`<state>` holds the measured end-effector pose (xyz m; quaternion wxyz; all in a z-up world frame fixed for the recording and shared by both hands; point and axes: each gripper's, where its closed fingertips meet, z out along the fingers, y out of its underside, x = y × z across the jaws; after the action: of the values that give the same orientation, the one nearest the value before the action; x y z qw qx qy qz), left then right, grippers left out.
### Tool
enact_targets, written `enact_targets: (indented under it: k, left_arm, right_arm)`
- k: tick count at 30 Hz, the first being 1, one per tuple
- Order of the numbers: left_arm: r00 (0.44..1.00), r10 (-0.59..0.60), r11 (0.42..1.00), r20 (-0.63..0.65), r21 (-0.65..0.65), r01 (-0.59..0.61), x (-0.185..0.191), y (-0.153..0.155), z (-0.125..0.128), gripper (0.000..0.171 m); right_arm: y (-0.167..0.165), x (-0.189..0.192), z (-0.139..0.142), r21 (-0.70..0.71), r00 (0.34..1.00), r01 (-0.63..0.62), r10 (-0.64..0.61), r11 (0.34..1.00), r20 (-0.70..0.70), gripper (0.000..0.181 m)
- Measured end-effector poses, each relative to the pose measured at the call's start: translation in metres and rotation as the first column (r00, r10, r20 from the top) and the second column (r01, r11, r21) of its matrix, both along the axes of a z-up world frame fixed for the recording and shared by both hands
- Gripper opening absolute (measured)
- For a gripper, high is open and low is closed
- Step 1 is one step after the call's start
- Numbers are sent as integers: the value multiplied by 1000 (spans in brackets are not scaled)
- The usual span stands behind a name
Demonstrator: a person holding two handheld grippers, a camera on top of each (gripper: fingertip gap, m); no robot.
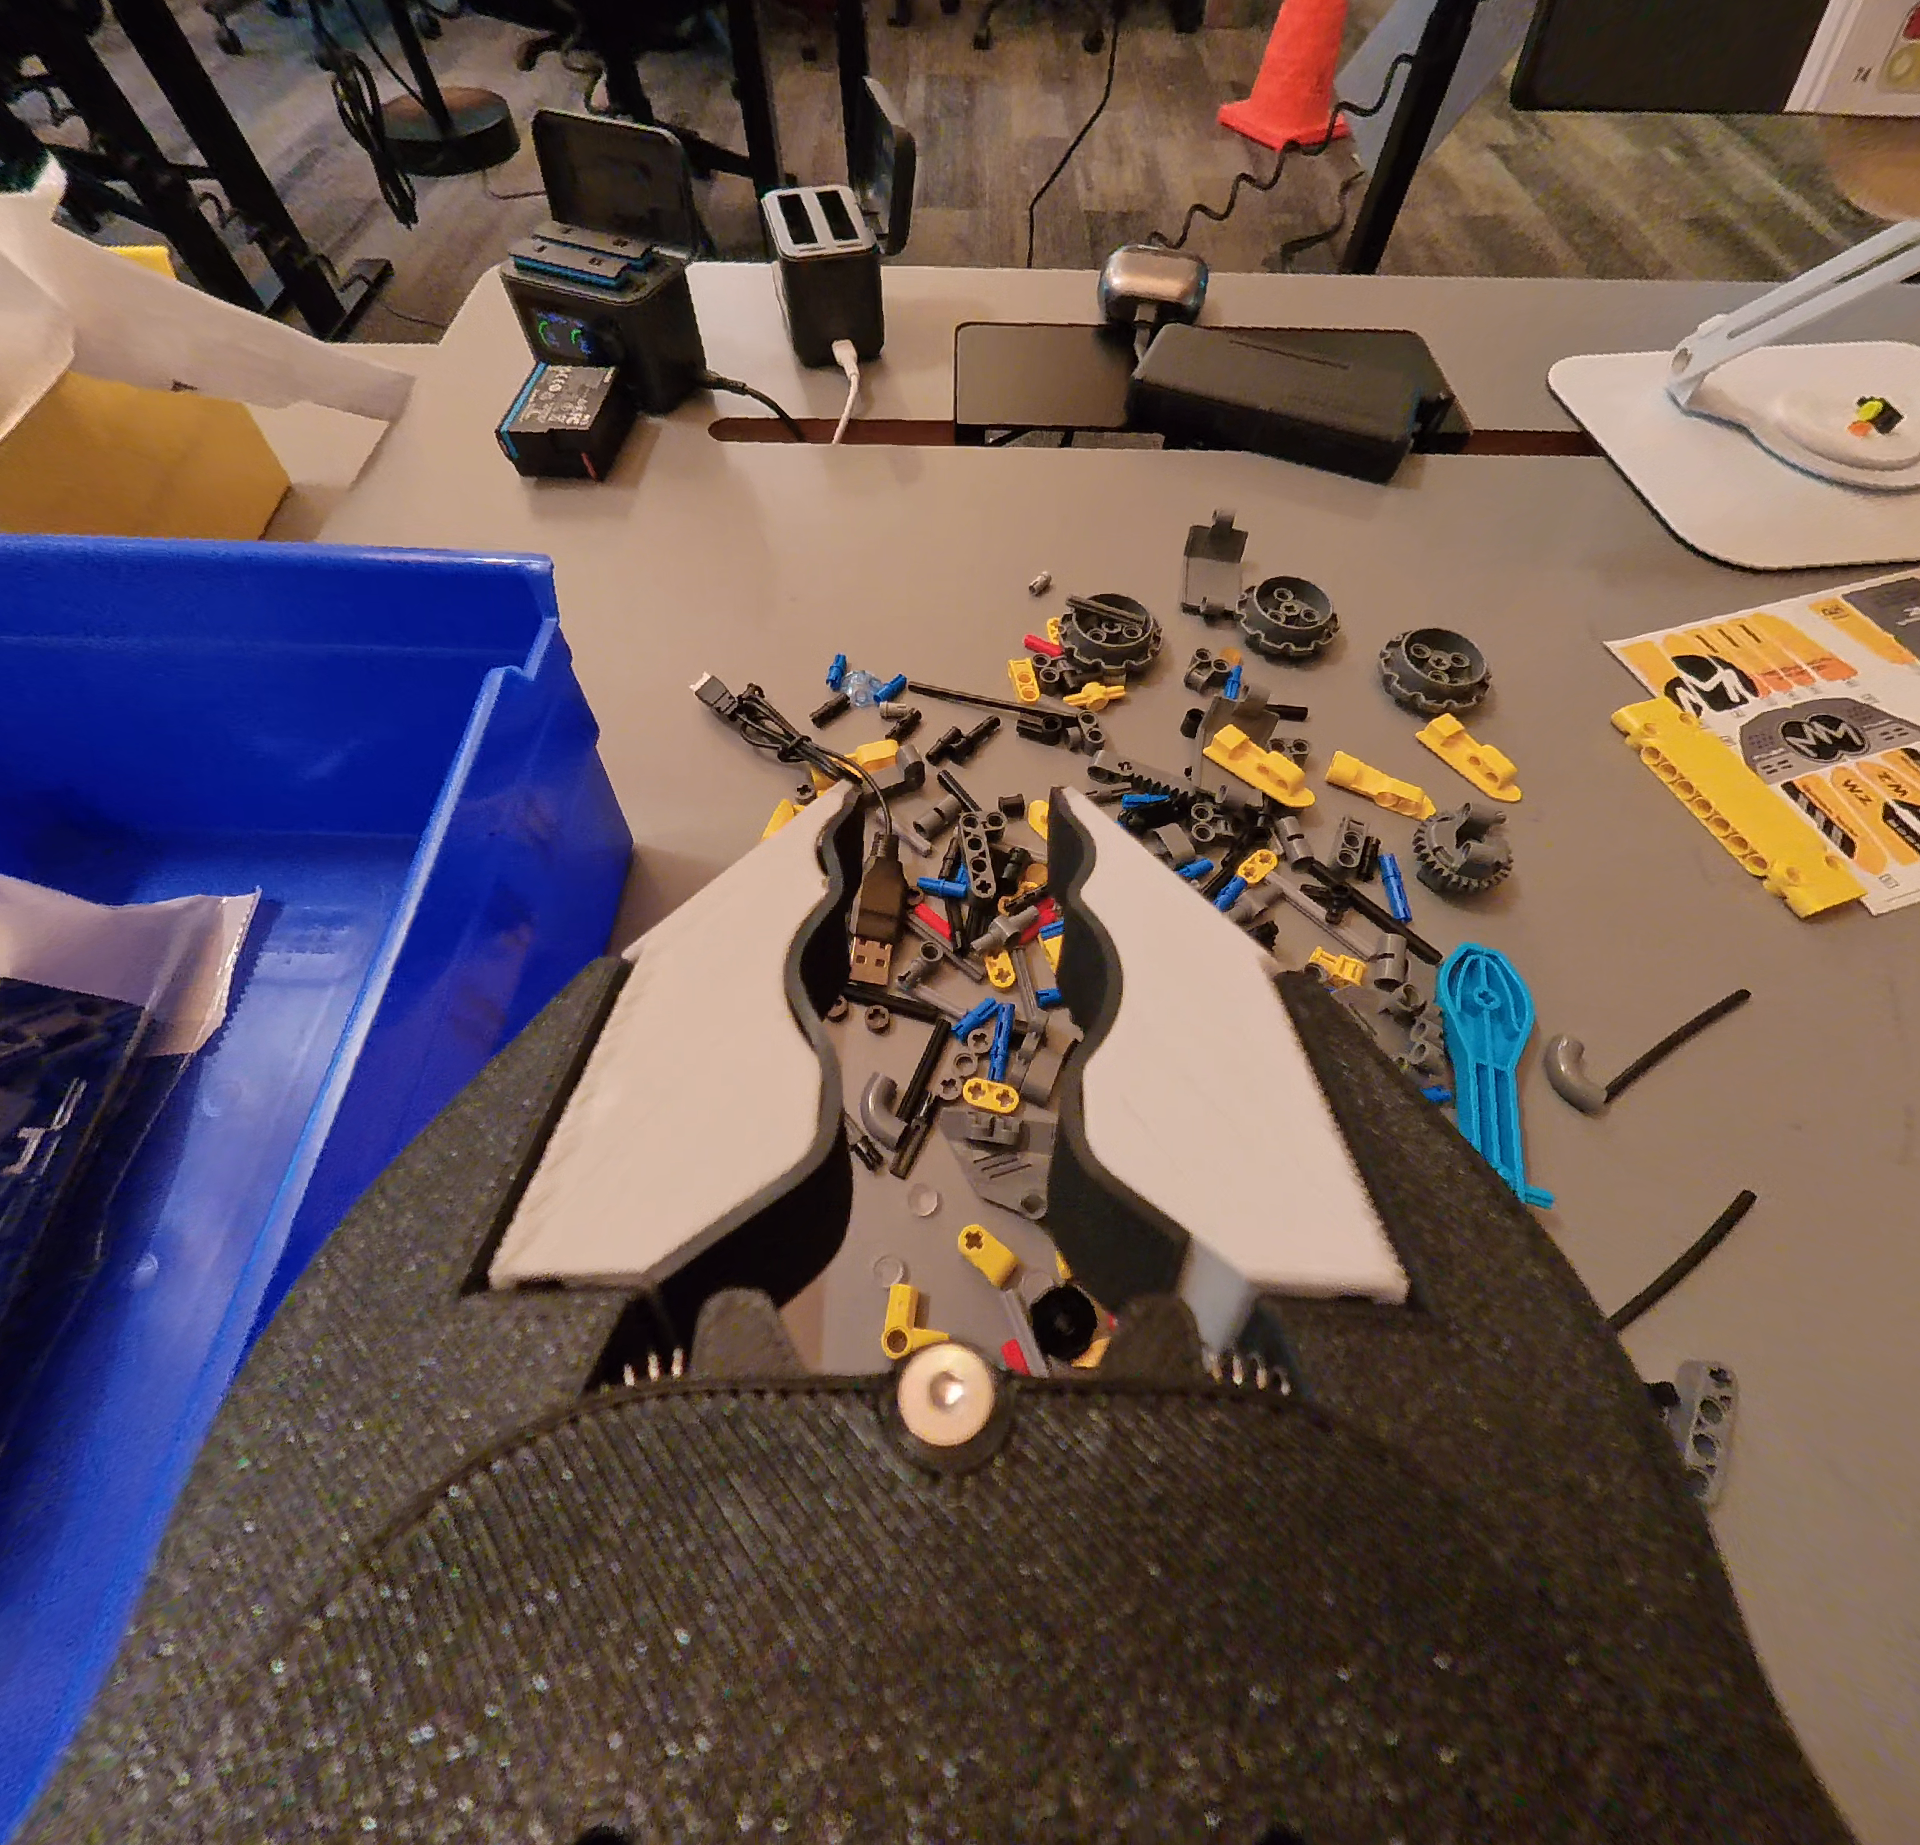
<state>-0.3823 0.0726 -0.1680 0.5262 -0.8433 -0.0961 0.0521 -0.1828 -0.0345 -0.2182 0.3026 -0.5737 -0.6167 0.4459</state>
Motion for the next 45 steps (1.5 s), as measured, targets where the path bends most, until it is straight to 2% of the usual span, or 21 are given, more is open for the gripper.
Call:
enact_targets:
  k: [12, 19, 29, 45]
  left_arm:
    - [1000, 0, 1000, -2, -8, 0, 0, 0, -2, 35]
    - [1000, 0, 1000, -7, -18, 0, -1, 0, -3, 36]
    - [1000, -5, 1000, -9, -26, 5, 1, 1, -5, 36]
    - [1000, -9, 1000, -9, -28, 9, 2, 1, -6, 36]
  right_arm:
    - [2, 3, 8, -115, 999, -26, 21, 993, -43, 16]
    - [-2, 3, 8, -82, 998, -45, 42, 996, -42, 17]
    - [-24, 7, 7, -44, 984, -176, 174, 983, -41, 16]
    - [-35, 9, 3, -3, 973, -228, 228, 974, -21, 15]
